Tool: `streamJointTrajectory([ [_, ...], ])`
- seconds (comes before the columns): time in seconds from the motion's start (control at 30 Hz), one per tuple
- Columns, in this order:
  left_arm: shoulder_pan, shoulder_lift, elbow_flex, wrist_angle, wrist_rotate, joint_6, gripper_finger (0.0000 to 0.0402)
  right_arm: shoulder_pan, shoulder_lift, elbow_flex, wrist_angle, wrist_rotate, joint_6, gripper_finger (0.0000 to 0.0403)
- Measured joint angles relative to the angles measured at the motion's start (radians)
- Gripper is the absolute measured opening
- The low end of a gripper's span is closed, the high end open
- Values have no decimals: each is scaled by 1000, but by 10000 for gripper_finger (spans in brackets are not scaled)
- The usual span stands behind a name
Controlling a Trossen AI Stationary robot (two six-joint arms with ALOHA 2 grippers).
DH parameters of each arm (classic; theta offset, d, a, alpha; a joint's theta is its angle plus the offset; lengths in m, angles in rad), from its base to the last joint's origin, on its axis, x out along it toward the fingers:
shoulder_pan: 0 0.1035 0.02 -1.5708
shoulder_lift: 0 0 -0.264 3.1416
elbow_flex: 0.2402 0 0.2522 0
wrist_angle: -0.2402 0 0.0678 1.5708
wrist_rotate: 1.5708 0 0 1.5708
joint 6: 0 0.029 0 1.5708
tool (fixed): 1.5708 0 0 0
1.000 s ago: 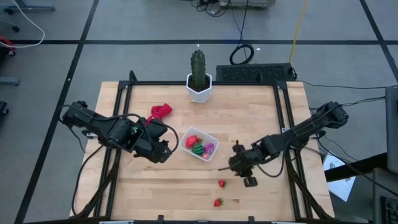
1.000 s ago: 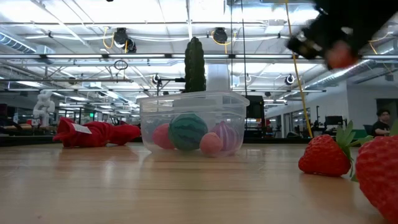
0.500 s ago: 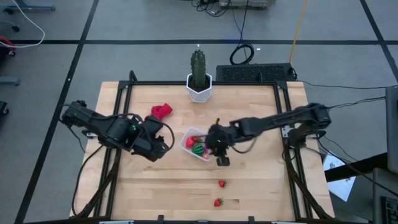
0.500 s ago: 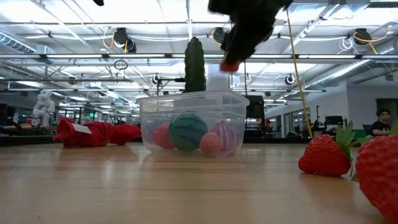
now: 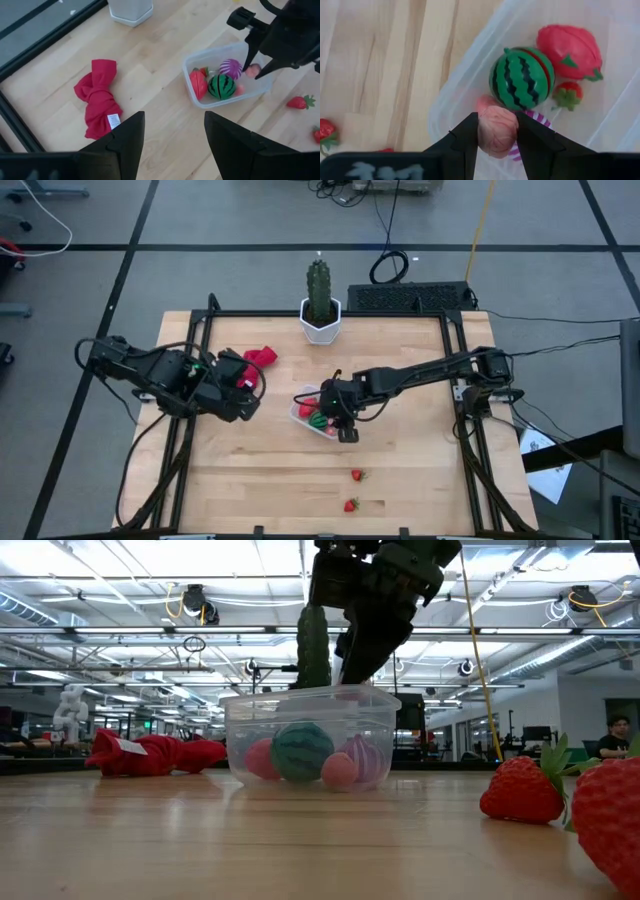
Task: Pick and placing Produce into tupperware
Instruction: Put the pink peach into the transparent container
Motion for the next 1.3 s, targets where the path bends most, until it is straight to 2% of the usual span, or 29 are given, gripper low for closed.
streamJointTrajectory([
  [0.63,0,-1,0,0,-2,29,209,0,0,0,21,2,-136,112],
  [1.3,0,-1,0,0,-3,26,209,-1,0,0,-35,7,-162,112],
])
